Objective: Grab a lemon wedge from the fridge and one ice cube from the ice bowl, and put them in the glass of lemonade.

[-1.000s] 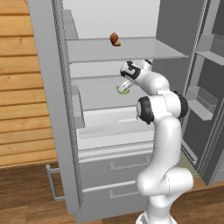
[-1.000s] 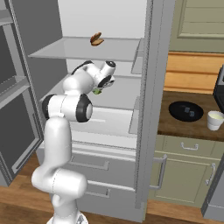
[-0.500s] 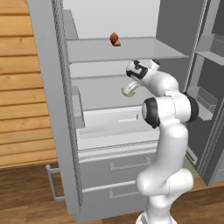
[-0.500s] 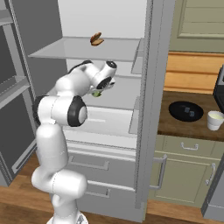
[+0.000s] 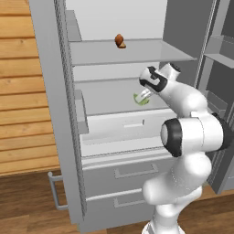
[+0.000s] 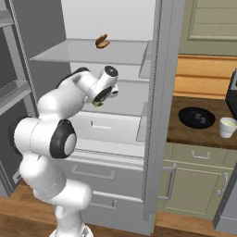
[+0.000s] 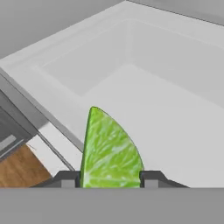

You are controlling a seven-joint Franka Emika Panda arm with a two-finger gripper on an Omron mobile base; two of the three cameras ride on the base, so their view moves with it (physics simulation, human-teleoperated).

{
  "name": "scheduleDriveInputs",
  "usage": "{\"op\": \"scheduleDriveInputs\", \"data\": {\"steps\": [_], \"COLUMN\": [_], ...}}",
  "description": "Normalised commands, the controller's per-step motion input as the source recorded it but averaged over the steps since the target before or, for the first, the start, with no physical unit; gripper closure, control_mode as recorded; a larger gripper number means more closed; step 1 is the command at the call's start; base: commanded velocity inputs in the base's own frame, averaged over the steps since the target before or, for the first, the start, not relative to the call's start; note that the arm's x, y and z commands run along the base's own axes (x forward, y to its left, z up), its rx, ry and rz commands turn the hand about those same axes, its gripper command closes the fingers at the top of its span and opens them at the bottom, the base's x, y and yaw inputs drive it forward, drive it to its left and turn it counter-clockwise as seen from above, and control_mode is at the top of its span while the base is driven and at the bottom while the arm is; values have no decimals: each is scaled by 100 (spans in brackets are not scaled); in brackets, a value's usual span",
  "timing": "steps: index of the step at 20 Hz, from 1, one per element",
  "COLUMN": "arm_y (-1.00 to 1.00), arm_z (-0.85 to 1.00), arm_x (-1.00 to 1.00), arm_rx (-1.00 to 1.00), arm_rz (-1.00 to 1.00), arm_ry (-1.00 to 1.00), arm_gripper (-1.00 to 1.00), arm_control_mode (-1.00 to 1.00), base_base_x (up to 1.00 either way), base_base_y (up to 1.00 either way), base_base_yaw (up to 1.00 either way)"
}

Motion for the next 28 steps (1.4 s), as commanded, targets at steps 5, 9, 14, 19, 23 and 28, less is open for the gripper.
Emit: {"op": "scheduleDriveInputs", "data": {"steps": [5,9,14,19,23,28], "arm_y": [-26,-26,-3,0,0,0], "arm_z": [100,83,42,2,0,0], "arm_x": [-94,-95,-100,-100,-81,-45], "arm_rx": [0,0,-4,0,0,0], "arm_rz": [-24,-34,-31,-14,-1,0], "arm_ry": [7,11,9,0,0,-1], "arm_gripper": [100,100,100,100,100,100], "arm_control_mode": [-100,-100,-100,-100,-100,-100], "base_base_x": [0,0,0,0,0,0], "base_base_y": [0,0,0,0,0,0], "base_base_yaw": [0,0,0,0,0,0]}}
